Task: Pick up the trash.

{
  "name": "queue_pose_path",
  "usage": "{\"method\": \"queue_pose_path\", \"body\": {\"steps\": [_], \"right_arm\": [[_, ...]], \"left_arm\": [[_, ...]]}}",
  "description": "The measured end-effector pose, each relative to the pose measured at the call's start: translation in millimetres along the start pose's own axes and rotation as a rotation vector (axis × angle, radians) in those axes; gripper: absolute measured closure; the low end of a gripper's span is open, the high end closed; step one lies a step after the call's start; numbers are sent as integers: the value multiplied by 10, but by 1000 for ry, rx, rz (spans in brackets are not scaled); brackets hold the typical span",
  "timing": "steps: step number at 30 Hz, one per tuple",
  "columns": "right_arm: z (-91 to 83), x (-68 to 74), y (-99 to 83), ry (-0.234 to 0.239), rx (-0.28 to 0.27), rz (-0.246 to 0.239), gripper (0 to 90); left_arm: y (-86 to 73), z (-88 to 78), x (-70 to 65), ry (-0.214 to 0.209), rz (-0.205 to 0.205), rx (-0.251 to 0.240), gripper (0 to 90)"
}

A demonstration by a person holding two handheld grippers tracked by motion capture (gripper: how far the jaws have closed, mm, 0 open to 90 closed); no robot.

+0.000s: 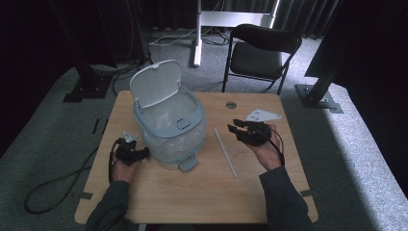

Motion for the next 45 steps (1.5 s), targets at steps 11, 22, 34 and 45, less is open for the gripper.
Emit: {"method": "queue_pose_path", "body": {"steps": [11,22,34,45], "right_arm": [[28,-172,-195,-33,30,48,631],[62,-283,-332,-80,66,71,619],[92,-403,-506,-114,118,101,614],[123,-467,-617,-129,154,118,609]], "left_arm": [[0,0,0,0,0,0,304],[0,-1,0,0,0,0,304],[0,-1,0,0,0,0,304],[0,-1,0,-1,0,0,303]]}}
Point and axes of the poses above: each handheld gripper's, and its own axes: z roughly forward along the jaws, y roughly out of its top, x roughly to its left, the point moved 1 cm from there along z, roughly forward along the jaws, and after that the axes turned 6 degrees about z, right-handed, at the moved point
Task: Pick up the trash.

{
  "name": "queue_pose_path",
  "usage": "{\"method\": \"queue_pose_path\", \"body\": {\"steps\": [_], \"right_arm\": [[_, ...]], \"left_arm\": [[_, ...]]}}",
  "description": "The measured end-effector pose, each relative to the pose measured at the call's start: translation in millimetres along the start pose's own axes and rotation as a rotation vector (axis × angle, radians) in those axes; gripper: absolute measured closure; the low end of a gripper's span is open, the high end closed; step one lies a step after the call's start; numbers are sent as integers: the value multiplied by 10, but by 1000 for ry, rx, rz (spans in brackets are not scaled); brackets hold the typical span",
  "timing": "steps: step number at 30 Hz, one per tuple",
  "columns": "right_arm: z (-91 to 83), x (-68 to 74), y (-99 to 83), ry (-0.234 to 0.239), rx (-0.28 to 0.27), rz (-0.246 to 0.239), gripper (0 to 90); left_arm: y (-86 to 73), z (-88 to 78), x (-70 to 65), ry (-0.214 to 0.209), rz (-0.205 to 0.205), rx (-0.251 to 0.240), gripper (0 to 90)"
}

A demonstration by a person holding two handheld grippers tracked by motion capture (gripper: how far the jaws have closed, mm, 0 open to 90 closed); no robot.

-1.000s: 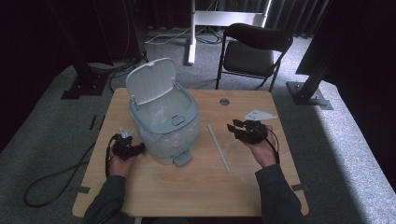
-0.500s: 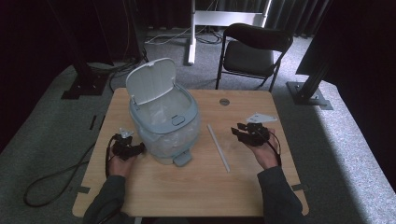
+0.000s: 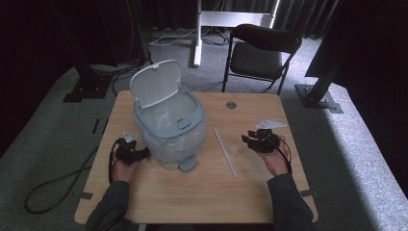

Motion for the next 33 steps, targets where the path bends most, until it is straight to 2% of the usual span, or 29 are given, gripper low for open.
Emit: {"method": "queue_pose_path", "body": {"steps": [4,25,33], "right_arm": [[29,-19,-25,-5,23,6,604],[24,-87,-199,28,50,47,593],[12,-85,-239,31,62,39,619]], "left_arm": [[0,0,0,0,0,0,304],[0,-1,0,0,0,1,304],[0,-1,0,0,0,2,304]]}}
Point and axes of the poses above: each handheld gripper's, and its own axes: z roughly forward along the jaws, y roughly out of its top, x roughly to its left, the point moved 1 cm from there along z, roughly forward along the jaws, and after that the axes turned 6 degrees about z, right-handed, at the moved point
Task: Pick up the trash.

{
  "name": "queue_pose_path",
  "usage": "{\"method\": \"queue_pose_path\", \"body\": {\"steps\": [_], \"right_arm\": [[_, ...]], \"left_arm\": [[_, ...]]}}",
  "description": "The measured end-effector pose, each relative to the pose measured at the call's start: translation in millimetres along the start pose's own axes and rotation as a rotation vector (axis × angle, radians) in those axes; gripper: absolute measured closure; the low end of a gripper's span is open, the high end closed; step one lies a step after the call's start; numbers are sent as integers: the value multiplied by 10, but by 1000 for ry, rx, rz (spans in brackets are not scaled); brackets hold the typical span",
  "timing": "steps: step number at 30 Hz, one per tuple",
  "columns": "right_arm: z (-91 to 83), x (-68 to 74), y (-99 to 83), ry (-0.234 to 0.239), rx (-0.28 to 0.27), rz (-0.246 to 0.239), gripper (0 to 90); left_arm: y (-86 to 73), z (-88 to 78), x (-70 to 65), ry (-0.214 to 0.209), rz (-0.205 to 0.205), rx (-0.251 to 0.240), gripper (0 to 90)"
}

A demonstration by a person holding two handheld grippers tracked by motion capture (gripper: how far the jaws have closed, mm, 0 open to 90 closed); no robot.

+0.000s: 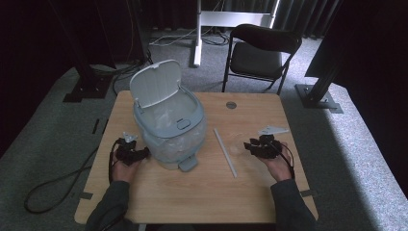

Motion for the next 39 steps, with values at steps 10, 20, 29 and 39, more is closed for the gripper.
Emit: {"method": "queue_pose_path", "body": {"steps": [10,20,29,39], "right_arm": [[16,-11,-36,0,18,-7,665],[40,7,-59,12,49,-31,747],[53,25,-78,18,65,-55,856],[19,39,-45,13,40,-61,859]], "left_arm": [[0,0,0,0,0,0,303],[0,0,0,0,0,0,303],[0,0,0,0,0,0,303],[0,0,0,0,0,0,304]]}}
Point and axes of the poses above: each handheld gripper's, and its own axes: z roughly forward along the jaws, y roughly out of its top, x roughly to its left, the point moved 1 cm from there along z, roughly forward along the jaws, and after that the axes turned 6 degrees about z, right-handed, at the moved point
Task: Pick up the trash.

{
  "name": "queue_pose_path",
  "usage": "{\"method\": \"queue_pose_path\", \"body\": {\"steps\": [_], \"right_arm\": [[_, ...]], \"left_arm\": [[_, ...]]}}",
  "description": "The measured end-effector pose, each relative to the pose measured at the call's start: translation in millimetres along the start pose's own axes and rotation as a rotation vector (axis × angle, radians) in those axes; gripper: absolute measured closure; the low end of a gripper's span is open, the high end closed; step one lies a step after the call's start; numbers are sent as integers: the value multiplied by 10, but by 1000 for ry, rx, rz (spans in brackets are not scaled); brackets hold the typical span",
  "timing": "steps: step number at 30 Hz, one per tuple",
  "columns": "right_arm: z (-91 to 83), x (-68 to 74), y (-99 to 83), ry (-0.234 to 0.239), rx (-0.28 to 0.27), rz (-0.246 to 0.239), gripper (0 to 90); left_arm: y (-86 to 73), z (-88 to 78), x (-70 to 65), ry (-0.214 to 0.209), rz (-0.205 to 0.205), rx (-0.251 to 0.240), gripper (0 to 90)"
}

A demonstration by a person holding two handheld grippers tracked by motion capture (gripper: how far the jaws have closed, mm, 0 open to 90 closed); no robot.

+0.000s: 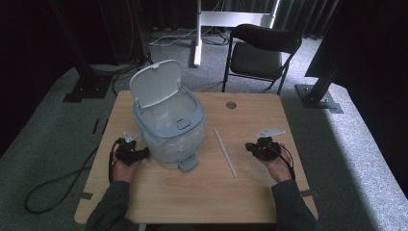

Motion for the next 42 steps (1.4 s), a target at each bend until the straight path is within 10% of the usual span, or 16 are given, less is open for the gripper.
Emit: {"method": "queue_pose_path", "body": {"steps": [42], "right_arm": [[-146,77,230,-12,-77,-18,859]], "left_arm": [[0,-1,0,0,0,1,304]]}}
Point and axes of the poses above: each handheld gripper's, and its own axes: z roughly forward along the jaws, y roughly out of its top, x roughly to its left, the point moved 1 cm from there along z, roughly forward along the jaws, and after that the axes turned 6 degrees about z, right-handed, at the moved point
